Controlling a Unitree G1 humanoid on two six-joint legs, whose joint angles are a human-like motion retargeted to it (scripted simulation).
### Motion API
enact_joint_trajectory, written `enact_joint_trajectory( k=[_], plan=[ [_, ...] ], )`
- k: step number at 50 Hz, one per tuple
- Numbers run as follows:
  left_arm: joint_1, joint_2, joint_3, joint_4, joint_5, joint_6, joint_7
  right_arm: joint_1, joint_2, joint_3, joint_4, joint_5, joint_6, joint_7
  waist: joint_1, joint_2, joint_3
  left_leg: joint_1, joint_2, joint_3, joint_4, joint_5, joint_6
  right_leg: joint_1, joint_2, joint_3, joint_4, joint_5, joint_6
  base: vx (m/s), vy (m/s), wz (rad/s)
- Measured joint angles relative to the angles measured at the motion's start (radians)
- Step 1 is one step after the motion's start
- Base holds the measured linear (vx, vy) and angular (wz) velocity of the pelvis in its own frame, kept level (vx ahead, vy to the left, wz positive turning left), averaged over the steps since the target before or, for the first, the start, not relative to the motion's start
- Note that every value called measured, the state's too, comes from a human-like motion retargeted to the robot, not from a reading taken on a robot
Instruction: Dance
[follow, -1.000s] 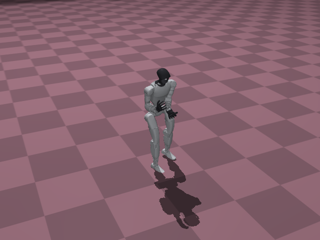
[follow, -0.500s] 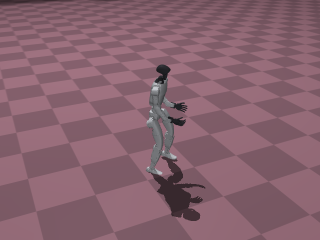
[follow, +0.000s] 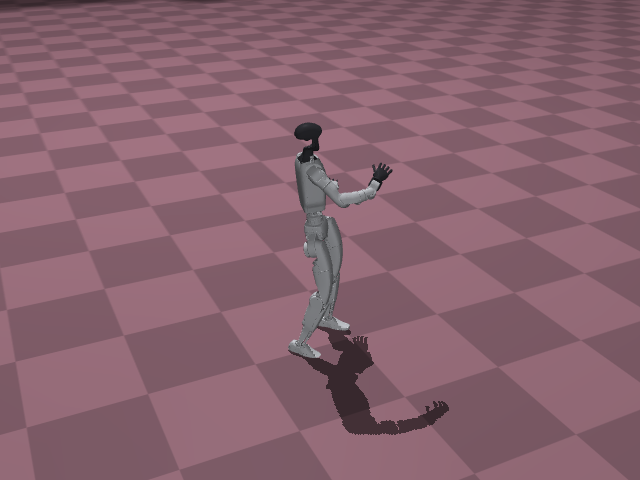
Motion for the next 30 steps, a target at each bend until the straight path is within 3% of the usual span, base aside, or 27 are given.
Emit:
enact_joint_trajectory(
  k=[3, 5, 7, 9, 12, 15, 17, 20, 23, 26, 28, 30],
  plan=[
    [-0.163, 0.215, 0.024, 0.021, 0.276, 0.015, 0.023, -0.039, -0.200, -0.093, -0.107, -0.068, -0.038, -0.406, -0.016, -0.004, 0.009, 0.018, -0.013, 0.033, -0.010, -0.004, 0.030, -0.018, -0.010, 0.009, 0.002, 0.032, -0.017, 0.31, -0.02, -0.73],
    [-0.244, 0.399, 0.001, -0.008, 0.461, 0.081, 0.023, -0.031, -0.281, -0.214, -0.157, -0.055, 0.018, -0.642, -0.065, -0.001, 0.003, 0.038, -0.004, 0.034, -0.018, -0.004, 0.037, 0.008, -0.012, -0.020, -0.029, 0.064, -0.032, 0.39, -0.14, -0.31],
    [-0.326, 0.587, -0.058, -0.053, 0.605, 0.161, -0.012, -0.033, -0.293, -0.350, -0.148, 0.030, 0.109, -0.727, -0.119, 0.004, -0.021, 0.037, 0.020, 0.043, -0.024, -0.006, 0.038, 0.028, 0.002, -0.034, -0.082, 0.103, -0.011, 0.32, -0.15, -0.55],
    [-0.397, 0.776, -0.132, -0.100, 0.715, 0.248, -0.108, -0.064, -0.268, -0.477, -0.101, 0.172, 0.194, -0.719, -0.178, 0.004, -0.056, 0.015, 0.062, 0.064, -0.021, -0.014, 0.029, 0.043, 0.037, -0.059, -0.156, 0.139, 0.065, 0.22, -0.23, -0.84],
    [-0.445, 1.062, -0.283, -0.158, 0.804, 0.367, -0.328, -0.132, -0.232, -0.619, 0.072, 0.390, 0.240, -0.619, -0.263, 0.040, -0.110, -0.020, 0.157, 0.086, 0.011, -0.038, -0.001, 0.049, 0.146, -0.078, -0.242, 0.119, 0.069, 0.19, -0.14, -0.97],
    [-0.454, 1.255, -0.420, -0.226, 0.895, 0.487, -0.575, -0.180, -0.248, -0.721, 0.328, 0.641, 0.222, -0.453, -0.335, 0.067, -0.174, -0.046, 0.138, 0.104, 0.040, -0.068, 0.019, 0.062, 0.142, -0.065, -0.302, 0.081, 0.069, 0.31, 0.42, -0.57],
    [-0.464, 1.329, -0.508, -0.287, 0.994, 0.493, -0.689, -0.207, -0.257, -0.805, 0.478, 0.863, 0.260, -0.378, -0.413, 0.075, -0.198, -0.072, 0.111, 0.067, 0.078, -0.092, 0.029, 0.067, 0.130, -0.010, -0.314, 0.103, 0.064, 0.20, 0.34, 0.42],
    [-0.511, 1.397, -0.663, -0.402, 1.208, 0.440, -0.735, -0.192, -0.325, -0.988, 0.715, 1.160, 0.230, -0.247, -0.501, 0.086, -0.199, -0.115, 0.102, 0.008, 0.180, -0.144, 0.027, 0.081, 0.128, 0.026, -0.329, 0.124, 0.039, 0.12, 0.11, 0.64],
    [-0.606, 1.412, -0.811, -0.487, 1.601, 0.334, -0.532, -0.092, -0.438, -1.288, 1.002, 1.298, 0.224, -0.185, -0.519, 0.084, -0.181, -0.180, 0.109, -0.018, 0.330, -0.216, 0.018, 0.107, 0.133, 0.008, -0.347, 0.108, 0.017, 0.05, -0.03, 0.23],
    [-0.741, 1.435, -0.923, -0.573, 2.040, 0.288, -0.080, 0.079, -0.500, -1.541, 1.160, 1.440, 0.260, -0.288, -0.522, 0.091, -0.159, -0.219, 0.117, -0.052, 0.434, -0.267, 0.016, 0.124, 0.152, -0.003, -0.350, 0.087, 0.009, -0.02, -0.04, 0.35],
    [-0.805, 1.450, -0.956, -0.568, 2.227, 0.284, 0.231, 0.165, -0.506, -1.620, 1.148, 1.575, 0.181, -0.334, -0.521, 0.092, -0.150, -0.235, 0.122, -0.067, 0.469, -0.278, 0.015, 0.125, 0.163, 0.012, -0.348, 0.080, 0.016, -0.11, 0.02, 0.19],
    [-0.834, 1.428, -0.953, -0.453, 2.282, 0.273, 0.392, 0.187, -0.530, -1.627, 1.136, 1.588, 0.150, -0.291, -0.513, 0.084, -0.157, -0.236, 0.128, -0.063, 0.465, -0.272, 0.017, 0.122, 0.165, 0.020, -0.350, 0.078, 0.014, -0.07, 0.09, -0.06]
  ],
)
